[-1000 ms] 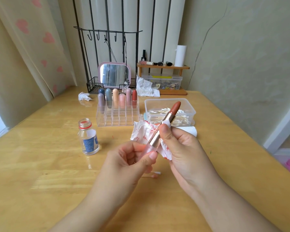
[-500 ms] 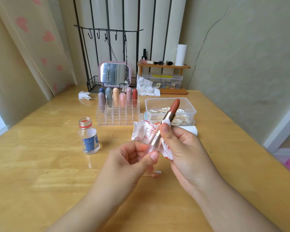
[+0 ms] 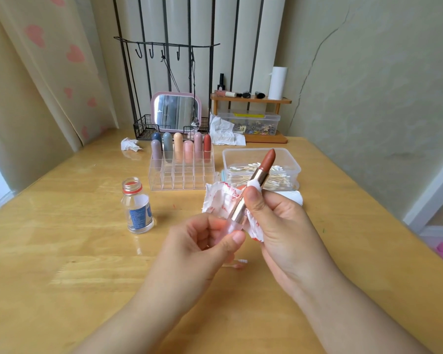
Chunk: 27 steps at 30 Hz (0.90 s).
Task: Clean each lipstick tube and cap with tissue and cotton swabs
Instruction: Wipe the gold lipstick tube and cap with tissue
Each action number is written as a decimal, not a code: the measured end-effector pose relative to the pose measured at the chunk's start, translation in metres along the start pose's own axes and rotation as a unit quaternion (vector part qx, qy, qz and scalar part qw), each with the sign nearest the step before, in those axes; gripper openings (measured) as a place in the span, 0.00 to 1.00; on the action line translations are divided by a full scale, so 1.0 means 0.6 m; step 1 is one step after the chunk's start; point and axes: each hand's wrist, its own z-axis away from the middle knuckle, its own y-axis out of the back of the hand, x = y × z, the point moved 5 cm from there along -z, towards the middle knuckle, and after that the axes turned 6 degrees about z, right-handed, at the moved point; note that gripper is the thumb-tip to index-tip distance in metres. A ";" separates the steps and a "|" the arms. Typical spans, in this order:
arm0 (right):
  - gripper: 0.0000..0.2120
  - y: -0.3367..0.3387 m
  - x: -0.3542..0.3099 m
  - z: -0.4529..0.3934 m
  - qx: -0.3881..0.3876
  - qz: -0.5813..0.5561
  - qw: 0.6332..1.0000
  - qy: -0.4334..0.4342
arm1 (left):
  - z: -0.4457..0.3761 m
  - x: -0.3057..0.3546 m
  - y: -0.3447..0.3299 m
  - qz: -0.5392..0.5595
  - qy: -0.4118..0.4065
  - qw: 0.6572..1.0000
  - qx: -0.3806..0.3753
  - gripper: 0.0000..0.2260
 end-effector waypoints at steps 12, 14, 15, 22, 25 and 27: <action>0.23 -0.002 0.002 0.002 0.007 0.009 1.000 -0.005 | 0.000 0.013 0.002 -0.008 -0.026 1.000 0.005 0.14; 0.22 -0.002 0.005 0.002 0.026 0.018 0.999 -0.004 | 0.002 0.012 0.006 -0.051 -0.050 0.997 0.028 0.14; 0.20 -0.003 0.005 0.003 0.034 0.025 0.999 -0.004 | 0.002 0.011 0.008 -0.065 -0.059 0.996 0.035 0.13; 0.14 0.004 0.007 0.008 0.099 0.053 0.994 -0.018 | 0.005 0.004 0.016 -0.144 -0.085 0.983 0.076 0.11; 0.18 0.008 0.009 0.009 0.130 0.056 0.990 -0.019 | 0.006 0.006 0.013 -0.151 -0.078 0.982 0.078 0.10; 0.18 0.012 0.009 0.009 0.143 0.062 0.987 -0.025 | 0.004 0.004 0.010 -0.140 -0.055 0.986 0.066 0.07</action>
